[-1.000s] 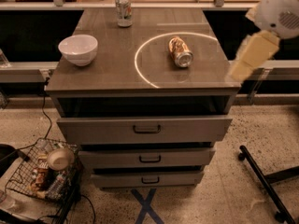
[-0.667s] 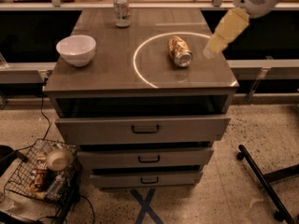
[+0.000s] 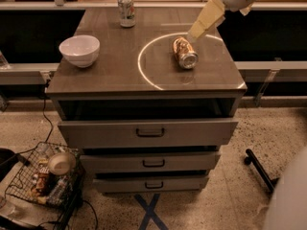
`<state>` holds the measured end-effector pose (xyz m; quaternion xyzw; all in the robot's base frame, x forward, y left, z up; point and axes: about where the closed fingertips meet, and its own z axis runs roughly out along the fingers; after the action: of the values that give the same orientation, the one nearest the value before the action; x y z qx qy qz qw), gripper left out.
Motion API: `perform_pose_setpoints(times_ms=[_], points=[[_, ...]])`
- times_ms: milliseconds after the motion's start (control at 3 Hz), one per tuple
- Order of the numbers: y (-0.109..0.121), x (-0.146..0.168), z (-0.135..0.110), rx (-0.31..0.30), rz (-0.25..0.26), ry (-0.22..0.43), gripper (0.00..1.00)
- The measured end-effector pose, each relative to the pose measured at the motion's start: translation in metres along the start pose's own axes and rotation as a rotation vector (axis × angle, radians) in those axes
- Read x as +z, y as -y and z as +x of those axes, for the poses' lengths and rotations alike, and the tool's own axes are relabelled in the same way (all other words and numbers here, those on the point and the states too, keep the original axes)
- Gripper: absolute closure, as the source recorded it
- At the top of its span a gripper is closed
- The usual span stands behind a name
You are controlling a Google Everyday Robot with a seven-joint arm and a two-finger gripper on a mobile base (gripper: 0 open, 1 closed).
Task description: Place orange can upright
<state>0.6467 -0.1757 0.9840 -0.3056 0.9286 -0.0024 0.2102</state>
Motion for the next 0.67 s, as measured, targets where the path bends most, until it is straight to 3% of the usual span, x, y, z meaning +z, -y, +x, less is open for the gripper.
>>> perform_pose_setpoints(times_ms=[333, 667], points=[[0.0101, 0.0191, 0.0007, 0.178, 0.013, -0.021, 0.0], [0.0097, 0.0193, 0.0002, 0.183, 0.013, -0.02, 0.0]])
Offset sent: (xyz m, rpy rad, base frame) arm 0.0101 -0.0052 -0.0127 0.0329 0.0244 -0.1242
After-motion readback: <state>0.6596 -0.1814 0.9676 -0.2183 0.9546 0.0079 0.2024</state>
